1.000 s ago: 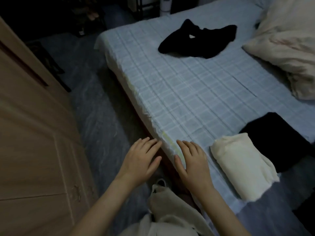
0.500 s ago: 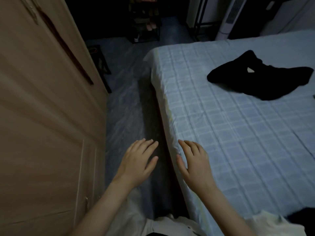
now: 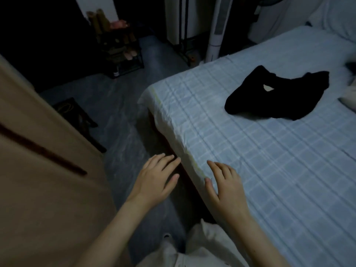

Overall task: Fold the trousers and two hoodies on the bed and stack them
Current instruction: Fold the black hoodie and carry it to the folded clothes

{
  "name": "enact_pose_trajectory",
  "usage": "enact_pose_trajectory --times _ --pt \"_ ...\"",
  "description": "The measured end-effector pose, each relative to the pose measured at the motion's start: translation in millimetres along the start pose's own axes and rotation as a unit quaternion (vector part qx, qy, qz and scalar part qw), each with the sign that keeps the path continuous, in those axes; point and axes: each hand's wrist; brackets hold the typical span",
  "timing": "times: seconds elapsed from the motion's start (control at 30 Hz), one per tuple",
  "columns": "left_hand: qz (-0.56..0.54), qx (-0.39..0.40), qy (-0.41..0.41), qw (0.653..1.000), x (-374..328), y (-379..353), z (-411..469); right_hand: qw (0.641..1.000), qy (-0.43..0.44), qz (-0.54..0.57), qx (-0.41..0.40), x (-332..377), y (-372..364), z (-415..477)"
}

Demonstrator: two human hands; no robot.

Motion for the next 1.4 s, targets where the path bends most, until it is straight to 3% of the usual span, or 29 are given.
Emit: enact_pose_trajectory --times 0.27,0.83,1.13,1.4 --pt "-0.019 0.017 -0.110 0.994 43 -38 130 0.993 -0.100 -0.017 -0.056 -14 -11 92" --pt "-0.096 0.084 -0.269 0.955 24 -86 404 0.947 -0.250 -0.017 -0.203 -109 21 261" --pt "-0.081 0.165 -0.342 0.922 -2 -170 565 0.899 -0.357 -0.008 -0.253 -196 17 371" --pt "-0.125 0.114 -0.331 0.928 -35 -285 725 0.862 -0.384 0.026 -0.330 -332 13 469"
Point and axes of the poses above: each hand's wrist, its own z-axis towards the middle knuckle, its own y-axis out of the back of the hand, x = y × z, and after that the axes turned 14 degrees about z, right-handed
